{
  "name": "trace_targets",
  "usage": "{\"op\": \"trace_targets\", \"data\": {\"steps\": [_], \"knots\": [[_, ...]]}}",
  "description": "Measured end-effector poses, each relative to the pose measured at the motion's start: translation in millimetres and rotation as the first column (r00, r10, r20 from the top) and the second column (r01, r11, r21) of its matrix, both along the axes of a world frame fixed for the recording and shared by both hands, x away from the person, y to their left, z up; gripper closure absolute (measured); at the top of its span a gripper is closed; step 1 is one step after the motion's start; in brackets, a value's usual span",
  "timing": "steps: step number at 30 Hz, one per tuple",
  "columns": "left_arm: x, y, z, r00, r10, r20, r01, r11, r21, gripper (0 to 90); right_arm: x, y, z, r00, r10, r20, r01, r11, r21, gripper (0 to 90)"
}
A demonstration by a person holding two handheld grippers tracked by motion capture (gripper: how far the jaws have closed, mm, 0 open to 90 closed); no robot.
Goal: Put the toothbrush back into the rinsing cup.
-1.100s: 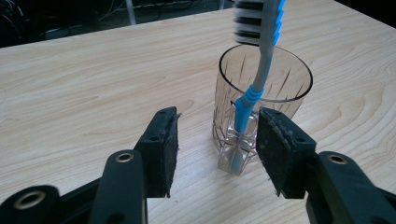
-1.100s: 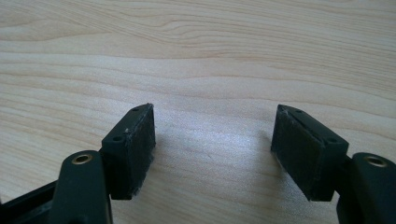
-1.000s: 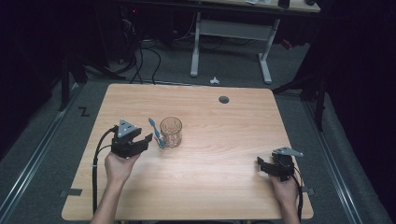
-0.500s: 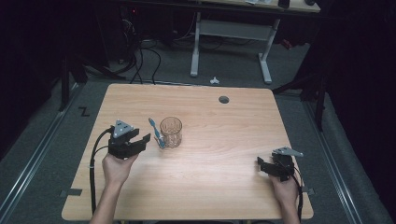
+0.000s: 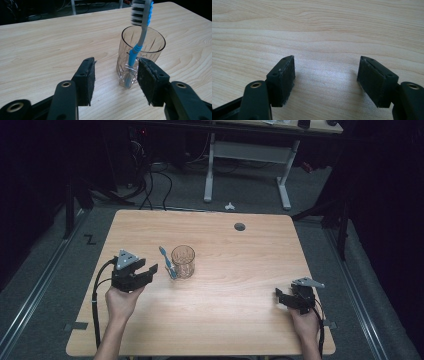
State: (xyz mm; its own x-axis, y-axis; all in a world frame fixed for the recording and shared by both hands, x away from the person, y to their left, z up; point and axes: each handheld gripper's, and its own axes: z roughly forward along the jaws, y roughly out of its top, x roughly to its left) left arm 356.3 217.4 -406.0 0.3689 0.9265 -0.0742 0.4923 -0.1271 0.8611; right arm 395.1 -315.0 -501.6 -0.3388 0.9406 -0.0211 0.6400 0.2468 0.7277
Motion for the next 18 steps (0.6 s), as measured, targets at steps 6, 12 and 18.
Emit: {"op": "trace_targets", "data": {"steps": [6,12,18], "knots": [[-5.4,4.5,0.2,1.0,0.008,0.004,-0.008,1.0,-0.002,48.7,0.0,0.0,0.0,1.0,0.0,0.0,0.0,1.0,0.001,30.6],[-9.6,8.1,-1.3,0.9999,0.014,0.001,-0.014,0.9999,-0.003,48.7,0.0,0.0,0.0,1.0,0.0,0.0,0.0,1.0,0.0,30.6],[-12.4,10.5,-3.0,0.9998,0.021,0.0,-0.021,0.9997,-0.008,48.7,0.0,0.0,0.0,1.0,0.0,0.0,0.0,1.0,0.0,30.6]]}}
